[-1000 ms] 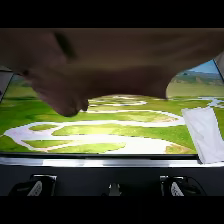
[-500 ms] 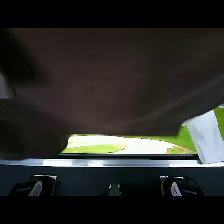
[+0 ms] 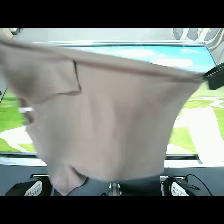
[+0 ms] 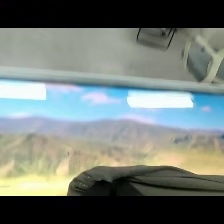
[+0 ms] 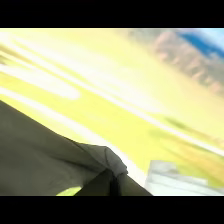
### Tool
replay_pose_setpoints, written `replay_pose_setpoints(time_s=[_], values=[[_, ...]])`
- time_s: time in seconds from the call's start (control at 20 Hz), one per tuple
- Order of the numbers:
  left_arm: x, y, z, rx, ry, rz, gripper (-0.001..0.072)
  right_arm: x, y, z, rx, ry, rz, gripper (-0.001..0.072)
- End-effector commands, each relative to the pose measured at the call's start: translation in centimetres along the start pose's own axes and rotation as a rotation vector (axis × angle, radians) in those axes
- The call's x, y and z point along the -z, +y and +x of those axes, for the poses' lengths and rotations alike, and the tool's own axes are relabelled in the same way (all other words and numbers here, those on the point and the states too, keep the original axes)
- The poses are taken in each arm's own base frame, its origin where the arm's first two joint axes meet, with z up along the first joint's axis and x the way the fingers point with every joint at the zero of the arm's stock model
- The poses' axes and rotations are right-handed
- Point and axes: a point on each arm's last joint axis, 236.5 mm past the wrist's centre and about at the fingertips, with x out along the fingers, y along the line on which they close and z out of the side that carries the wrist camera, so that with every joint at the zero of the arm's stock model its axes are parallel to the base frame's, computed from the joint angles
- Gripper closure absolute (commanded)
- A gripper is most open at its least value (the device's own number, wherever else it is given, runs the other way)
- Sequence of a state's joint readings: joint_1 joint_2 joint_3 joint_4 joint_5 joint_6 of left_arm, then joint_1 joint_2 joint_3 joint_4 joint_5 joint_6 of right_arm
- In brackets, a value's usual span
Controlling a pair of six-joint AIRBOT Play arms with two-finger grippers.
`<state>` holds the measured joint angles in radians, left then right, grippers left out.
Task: Fold the shirts.
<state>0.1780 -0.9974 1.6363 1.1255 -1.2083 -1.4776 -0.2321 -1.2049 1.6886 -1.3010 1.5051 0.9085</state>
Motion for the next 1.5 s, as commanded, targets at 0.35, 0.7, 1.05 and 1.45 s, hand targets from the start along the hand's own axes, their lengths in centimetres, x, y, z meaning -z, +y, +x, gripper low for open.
replay_pose_setpoints(time_s=[0.35,0.7,1.05,1.45], values=[[18.5,11.7,26.0,-0.044,0.356,-0.303,0.0687,-1.0,-3.9,25.6,-0.007,0.022,0.111,0.0690],[16.3,12.2,28.5,-0.038,0.246,-0.240,0.0686,-2.5,-4.5,25.0,0.028,-0.026,0.123,0.0689],[26.9,12.5,23.0,-0.005,0.766,-0.226,0.0687,9.2,5.4,25.0,-0.308,0.426,0.137,0.0689],[25.4,14.1,18.8,-0.030,0.884,-0.345,0.0203,9.6,3.6,20.4,-0.328,0.459,0.183,0.0199]])
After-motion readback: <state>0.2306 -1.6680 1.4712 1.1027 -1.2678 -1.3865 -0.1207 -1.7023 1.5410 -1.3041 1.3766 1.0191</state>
